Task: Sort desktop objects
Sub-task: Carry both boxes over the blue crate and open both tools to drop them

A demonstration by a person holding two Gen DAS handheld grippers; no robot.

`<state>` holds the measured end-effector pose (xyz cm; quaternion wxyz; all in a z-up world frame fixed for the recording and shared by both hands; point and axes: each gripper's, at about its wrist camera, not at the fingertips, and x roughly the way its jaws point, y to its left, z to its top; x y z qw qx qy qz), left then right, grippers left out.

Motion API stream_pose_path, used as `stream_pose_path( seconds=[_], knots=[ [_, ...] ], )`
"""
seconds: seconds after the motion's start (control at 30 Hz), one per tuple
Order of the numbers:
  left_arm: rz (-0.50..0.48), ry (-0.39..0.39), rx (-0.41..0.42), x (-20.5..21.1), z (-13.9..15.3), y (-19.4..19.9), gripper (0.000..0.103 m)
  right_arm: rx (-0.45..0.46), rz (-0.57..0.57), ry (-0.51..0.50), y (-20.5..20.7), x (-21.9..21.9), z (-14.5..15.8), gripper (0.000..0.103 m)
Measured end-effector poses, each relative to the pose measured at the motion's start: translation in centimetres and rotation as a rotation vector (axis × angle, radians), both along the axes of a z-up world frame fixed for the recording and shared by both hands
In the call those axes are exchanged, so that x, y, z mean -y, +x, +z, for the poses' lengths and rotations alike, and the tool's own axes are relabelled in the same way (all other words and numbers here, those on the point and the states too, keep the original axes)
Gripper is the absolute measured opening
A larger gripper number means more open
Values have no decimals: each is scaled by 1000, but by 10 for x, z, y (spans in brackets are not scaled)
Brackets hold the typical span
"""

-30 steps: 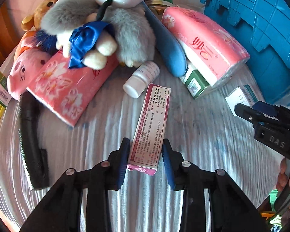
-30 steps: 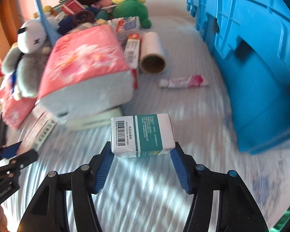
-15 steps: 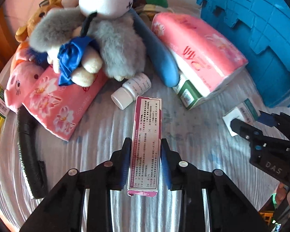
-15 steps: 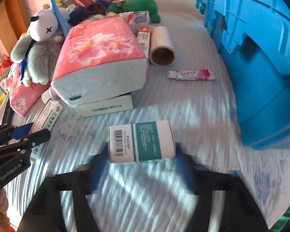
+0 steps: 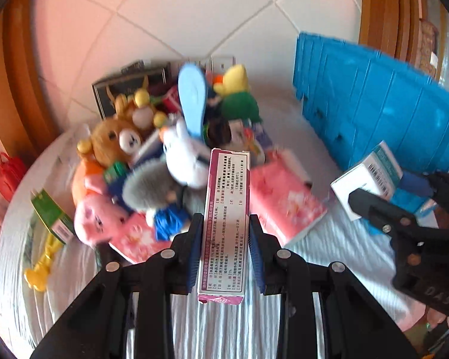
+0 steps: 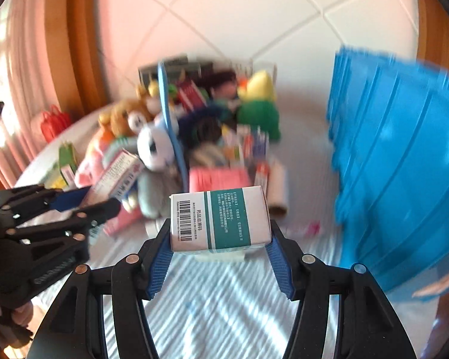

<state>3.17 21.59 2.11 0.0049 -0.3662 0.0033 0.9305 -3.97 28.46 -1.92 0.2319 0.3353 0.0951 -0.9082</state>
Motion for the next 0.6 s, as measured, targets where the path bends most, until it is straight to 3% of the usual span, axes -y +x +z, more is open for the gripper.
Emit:
stream_pose_path(
  seconds=[0.1,0.2,0.37,0.6],
  knots=[
    [-14,11,-74,90,23,-61,29,-108,-1,-37,5,-4,43,59],
    [-34,23,-150,90,41,-81,29,-214,-24,-74,13,-15,80,58],
    [-98,40,-248,53,82,-97,29,-353,-102,-108,17,-57,128,59],
    [-213,82,-339,-46,134,-125,29,-489,-306,-85,9,-142,175,58]
  ],
)
